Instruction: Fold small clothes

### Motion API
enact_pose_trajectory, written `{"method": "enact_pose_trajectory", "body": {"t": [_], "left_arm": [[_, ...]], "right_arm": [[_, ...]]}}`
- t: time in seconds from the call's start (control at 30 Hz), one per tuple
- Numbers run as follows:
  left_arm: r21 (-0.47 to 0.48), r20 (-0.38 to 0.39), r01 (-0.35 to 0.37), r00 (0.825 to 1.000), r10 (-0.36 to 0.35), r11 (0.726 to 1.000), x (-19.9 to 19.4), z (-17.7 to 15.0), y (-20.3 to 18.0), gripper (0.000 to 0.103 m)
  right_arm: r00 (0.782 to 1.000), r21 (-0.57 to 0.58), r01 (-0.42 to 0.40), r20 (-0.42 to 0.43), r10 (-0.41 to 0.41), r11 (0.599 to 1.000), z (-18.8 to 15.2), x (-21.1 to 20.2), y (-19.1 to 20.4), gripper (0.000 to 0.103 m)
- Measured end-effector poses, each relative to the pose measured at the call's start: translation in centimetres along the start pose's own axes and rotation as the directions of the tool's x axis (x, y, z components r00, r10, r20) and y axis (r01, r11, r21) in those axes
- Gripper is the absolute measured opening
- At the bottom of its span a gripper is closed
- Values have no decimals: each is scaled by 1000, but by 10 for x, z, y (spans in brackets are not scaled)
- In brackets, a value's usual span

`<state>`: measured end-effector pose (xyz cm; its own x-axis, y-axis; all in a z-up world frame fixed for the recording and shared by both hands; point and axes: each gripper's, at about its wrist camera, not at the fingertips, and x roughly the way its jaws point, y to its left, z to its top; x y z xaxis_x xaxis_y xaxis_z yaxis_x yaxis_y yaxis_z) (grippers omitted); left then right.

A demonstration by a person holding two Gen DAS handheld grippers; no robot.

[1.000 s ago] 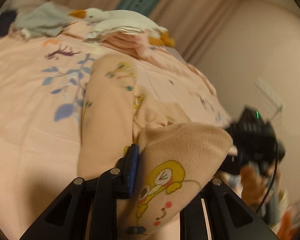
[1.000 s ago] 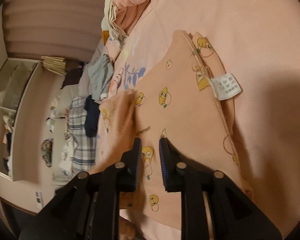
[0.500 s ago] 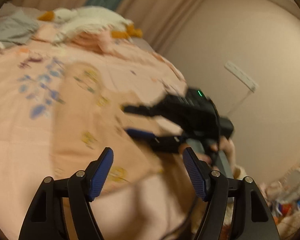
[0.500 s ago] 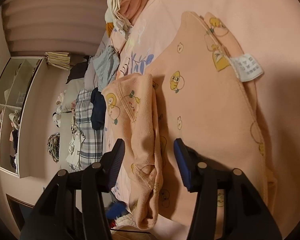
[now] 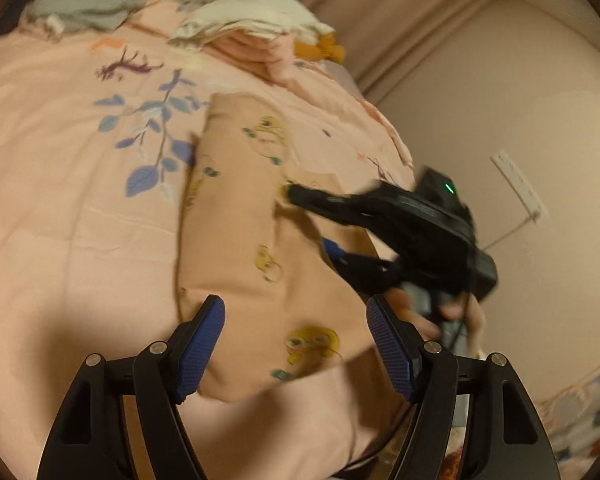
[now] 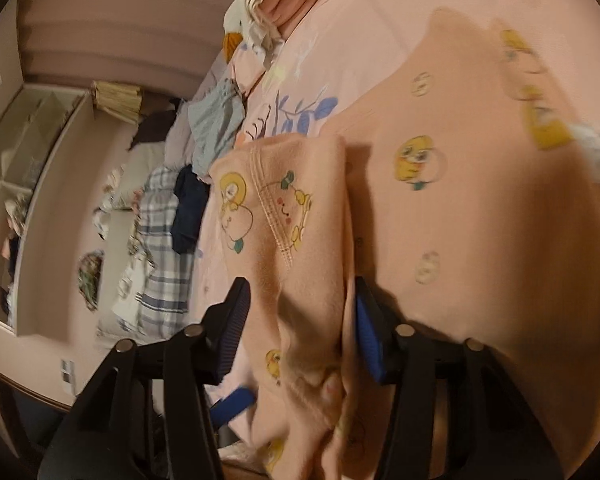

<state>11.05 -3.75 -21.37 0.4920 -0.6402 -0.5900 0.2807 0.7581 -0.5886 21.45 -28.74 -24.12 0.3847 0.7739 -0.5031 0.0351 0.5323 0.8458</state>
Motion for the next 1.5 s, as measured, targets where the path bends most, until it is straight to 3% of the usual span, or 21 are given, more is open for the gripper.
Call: {"method": "enact_pose_trajectory", "body": {"t": [0.07,0.1,0.2,0.33,0.4,0.47,0.5,0.6,0.8,0.93,1.0,1.03,1.1,1.17,1.23,1.43,1.5], "left_arm": [[47,-12,-23,1000,24,999,1,-4,-7,72],[57,-25,-36,999,37,998,1,-6,-8,72],[63,-55,-50,997,53,997,3,-9,-10,72],[46,-115,-120,986,125,992,1,-28,-6,72],[-36,-172,-22,985,15,999,2,-37,0,72],[-188,-223,92,966,-133,978,10,-46,13,72],[-257,-224,110,960,-170,960,15,-48,20,72],[-306,-141,135,973,-185,942,15,-45,32,72],[-275,-41,72,995,-86,959,18,-43,29,72],[-206,13,-27,999,30,978,27,-42,14,72],[-122,6,-122,992,124,985,35,-43,0,67],[-63,4,-196,980,197,979,39,-44,-10,59],[33,7,-302,953,302,953,44,-48,-25,53],[111,16,-349,937,349,930,49,-52,-33,53],[119,17,-357,934,358,926,50,-53,-33,52],[-58,-11,-245,970,245,968,38,-39,-7,35],[-59,-22,-234,972,233,970,37,-35,-4,31]], "right_arm": [[999,-31,44,4,-44,999,-1,9,3,23],[999,-35,52,7,-52,998,0,11,3,20],[999,-9,34,13,-34,999,3,12,-2,15],[1000,-38,8,22,-7,999,7,9,2,14],[1000,-39,6,23,-5,999,7,10,4,14],[1000,-41,-7,23,8,999,9,13,7,13],[1000,-44,-14,19,15,999,10,14,9,13],[999,-58,-43,21,44,997,10,12,15,13],[990,-139,-123,51,132,983,7,-5,39,12],[988,-144,-132,59,141,981,6,-6,40,12],[987,-108,-139,60,146,984,8,-5,34,12],[987,-94,-145,61,151,985,10,-5,31,12],[985,-70,-150,75,155,986,13,-10,27,12],[981,-61,-168,88,172,984,15,-19,24,12],[977,-66,-178,112,184,982,16,-28,25,12],[964,-80,-204,160,214,976,15,-46,28,12],[961,-93,-201,172,214,975,17,-53,27,12]]}}
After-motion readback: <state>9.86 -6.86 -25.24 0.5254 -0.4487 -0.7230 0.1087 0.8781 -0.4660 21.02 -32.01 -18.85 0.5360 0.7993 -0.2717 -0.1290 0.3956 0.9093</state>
